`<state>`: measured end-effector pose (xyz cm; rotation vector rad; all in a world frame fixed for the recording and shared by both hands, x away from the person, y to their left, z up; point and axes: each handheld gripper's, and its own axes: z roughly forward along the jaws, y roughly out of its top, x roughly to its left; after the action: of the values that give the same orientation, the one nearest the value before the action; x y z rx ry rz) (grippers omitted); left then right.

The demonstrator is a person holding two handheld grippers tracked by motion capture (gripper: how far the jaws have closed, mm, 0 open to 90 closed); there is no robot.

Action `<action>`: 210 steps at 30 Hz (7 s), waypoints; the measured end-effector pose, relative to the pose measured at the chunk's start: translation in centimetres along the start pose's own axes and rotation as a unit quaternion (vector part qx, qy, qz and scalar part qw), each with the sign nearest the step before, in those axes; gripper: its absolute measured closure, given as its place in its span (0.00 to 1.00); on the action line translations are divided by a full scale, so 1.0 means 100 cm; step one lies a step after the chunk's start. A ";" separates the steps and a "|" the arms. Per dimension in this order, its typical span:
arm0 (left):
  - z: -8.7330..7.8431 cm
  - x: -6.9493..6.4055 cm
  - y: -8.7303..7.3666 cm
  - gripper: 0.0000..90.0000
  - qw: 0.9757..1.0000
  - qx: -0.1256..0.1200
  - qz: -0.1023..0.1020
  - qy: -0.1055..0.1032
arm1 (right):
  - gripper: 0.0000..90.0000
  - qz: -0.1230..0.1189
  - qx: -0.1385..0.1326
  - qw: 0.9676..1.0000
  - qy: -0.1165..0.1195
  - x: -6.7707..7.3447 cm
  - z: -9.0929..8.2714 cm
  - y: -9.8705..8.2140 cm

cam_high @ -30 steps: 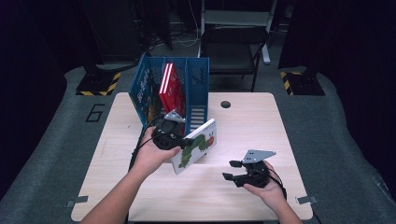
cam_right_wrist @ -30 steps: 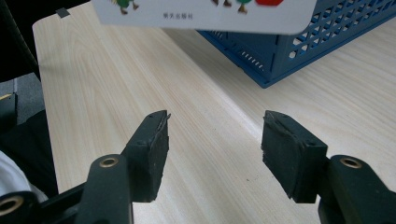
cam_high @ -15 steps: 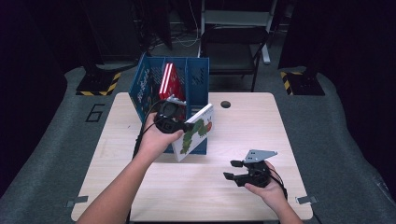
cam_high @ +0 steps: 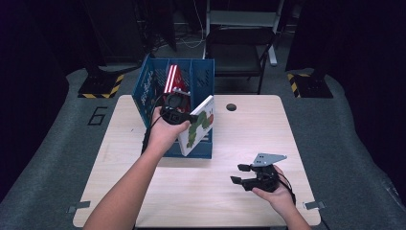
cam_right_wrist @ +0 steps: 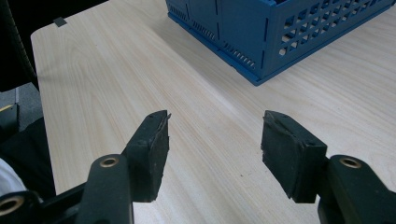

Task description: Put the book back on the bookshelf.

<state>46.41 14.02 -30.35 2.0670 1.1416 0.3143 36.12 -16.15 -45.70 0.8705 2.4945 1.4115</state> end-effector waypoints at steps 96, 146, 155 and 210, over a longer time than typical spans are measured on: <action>0.107 0.018 0.016 0.85 0.990 0.006 -0.091 0.107 | 0.48 0.026 -0.021 0.999 0.024 -0.007 0.005 -0.006; 0.142 0.018 -0.006 0.85 0.987 0.020 -0.106 0.119 | 0.49 0.037 -0.023 0.999 0.026 -0.010 0.005 -0.007; 0.137 0.016 -0.009 0.82 0.989 0.017 -0.103 0.107 | 0.49 0.036 -0.019 0.999 0.022 -0.010 0.007 -0.008; 0.009 0.007 -0.060 0.58 1.000 -0.025 -0.008 0.012 | 0.41 -0.007 -0.020 0.998 -0.058 0.012 0.013 0.002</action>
<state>43.52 16.12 -35.32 2.0152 1.1520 0.3579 35.70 -14.41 -46.13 0.8991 2.3754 1.3610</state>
